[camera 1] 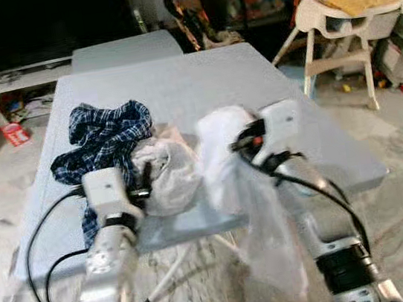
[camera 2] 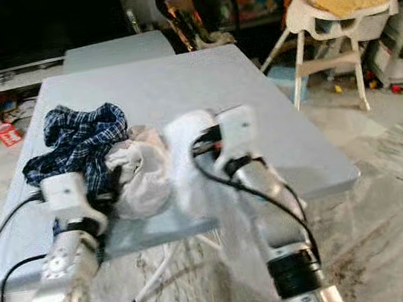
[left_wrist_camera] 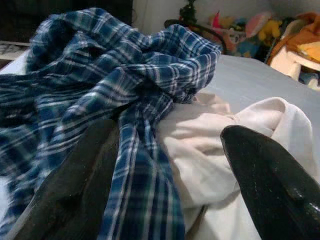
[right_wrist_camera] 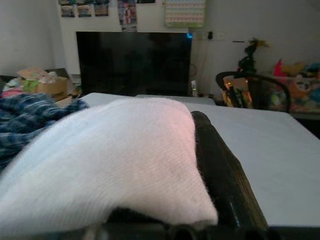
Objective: Hang hanger
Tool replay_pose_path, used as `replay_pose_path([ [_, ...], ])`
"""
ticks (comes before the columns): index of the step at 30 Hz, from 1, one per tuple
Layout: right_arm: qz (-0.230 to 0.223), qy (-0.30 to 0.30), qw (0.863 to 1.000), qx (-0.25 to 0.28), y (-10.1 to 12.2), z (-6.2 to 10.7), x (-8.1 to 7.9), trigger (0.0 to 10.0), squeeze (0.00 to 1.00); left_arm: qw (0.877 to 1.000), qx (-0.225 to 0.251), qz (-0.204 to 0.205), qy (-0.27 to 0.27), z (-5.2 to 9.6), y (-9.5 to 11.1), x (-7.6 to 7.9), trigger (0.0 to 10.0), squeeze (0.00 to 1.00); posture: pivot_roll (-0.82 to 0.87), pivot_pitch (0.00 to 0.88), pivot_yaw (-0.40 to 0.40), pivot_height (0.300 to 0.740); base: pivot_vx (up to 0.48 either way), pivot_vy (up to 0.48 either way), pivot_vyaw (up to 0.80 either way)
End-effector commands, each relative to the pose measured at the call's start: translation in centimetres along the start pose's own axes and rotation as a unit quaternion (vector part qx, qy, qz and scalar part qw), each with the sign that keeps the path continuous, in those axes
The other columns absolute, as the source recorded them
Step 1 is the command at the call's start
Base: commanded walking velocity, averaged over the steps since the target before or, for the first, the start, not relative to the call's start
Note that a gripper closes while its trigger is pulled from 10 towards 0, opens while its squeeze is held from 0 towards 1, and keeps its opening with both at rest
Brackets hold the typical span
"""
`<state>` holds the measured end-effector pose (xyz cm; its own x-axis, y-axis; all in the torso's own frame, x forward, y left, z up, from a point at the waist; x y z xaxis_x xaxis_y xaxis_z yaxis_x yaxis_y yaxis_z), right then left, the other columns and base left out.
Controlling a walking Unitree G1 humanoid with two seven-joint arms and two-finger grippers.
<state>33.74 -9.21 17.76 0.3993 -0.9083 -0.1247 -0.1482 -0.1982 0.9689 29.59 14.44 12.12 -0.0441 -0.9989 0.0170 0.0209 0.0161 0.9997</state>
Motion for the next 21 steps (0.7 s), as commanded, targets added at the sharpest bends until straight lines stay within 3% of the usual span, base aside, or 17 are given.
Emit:
replay_pose_path([
  [1,0.006,-0.009,1.0,0.02,1.0,-0.1,0.6,10.0,0.0,1.0,0.001,0.0,-0.009,-0.1,0.1,0.8,10.0,0.0,0.0,0.0,0.007,0.74,0.401,0.262,0.0],
  [5,0.004,-0.01,1.0,0.018,0.9,-0.1,0.6,10.0,0.0,1.0,-0.003,-0.002,-0.006,0.0,0.0,0.7,10.0,0.0,0.0,0.0,0.005,0.74,0.283,0.0,0.0],
  [11,0.002,-0.019,1.0,0.001,0.1,0.2,1.0,10.0,0.0,0.998,0.011,-0.059,-0.013,0.8,0.1,0.4,10.0,0.0,0.02,0.0,-0.007,0.74,0.0,0.0,0.0],
  [14,0.02,-0.012,1.0,-0.011,0.1,0.0,1.8,10.0,0.0,0.994,0.01,-0.105,-0.019,1.9,-0.4,0.1,10.0,0.0,0.04,0.0,-0.024,0.74,0.0,0.0,0.0],
  [17,0.034,-0.002,0.999,-0.014,0.7,-1.0,2.4,10.0,0.0,0.994,0.007,-0.107,-0.021,2.6,-0.6,0.1,10.0,0.0,0.05,0.0,-0.036,0.74,0.0,0.0,0.0],
  [18,0.053,0.022,0.998,-0.018,1.4,-2.3,2.4,10.0,0.0,0.994,0.003,-0.105,-0.022,3.1,-0.8,0.1,10.0,0.0,0.06,0.0,-0.048,0.74,0.0,0.0,0.0],
  [21,0.067,0.049,0.996,-0.031,2.4,-4.1,2.5,10.0,0.0,0.994,-0.002,-0.102,-0.028,3.6,-0.9,0.4,10.0,0.0,0.08,0.0,-0.073,0.74,0.0,0.0,0.0],
])
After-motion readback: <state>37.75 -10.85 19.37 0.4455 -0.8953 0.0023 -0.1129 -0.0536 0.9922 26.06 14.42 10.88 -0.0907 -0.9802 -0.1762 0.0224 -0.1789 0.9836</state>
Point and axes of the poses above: a point about 5 cm out from each wrist's last joint towards the gripper, its own z axis pointing back from the gripper into the wrist, its own y axis along the axis of the wrist's last joint, x = y × z, the point moved 1 cm from there along -z, pointing out of the wrist towards the gripper, and after that the axes turned 8 degrees about -z, right-handed, at the moved point
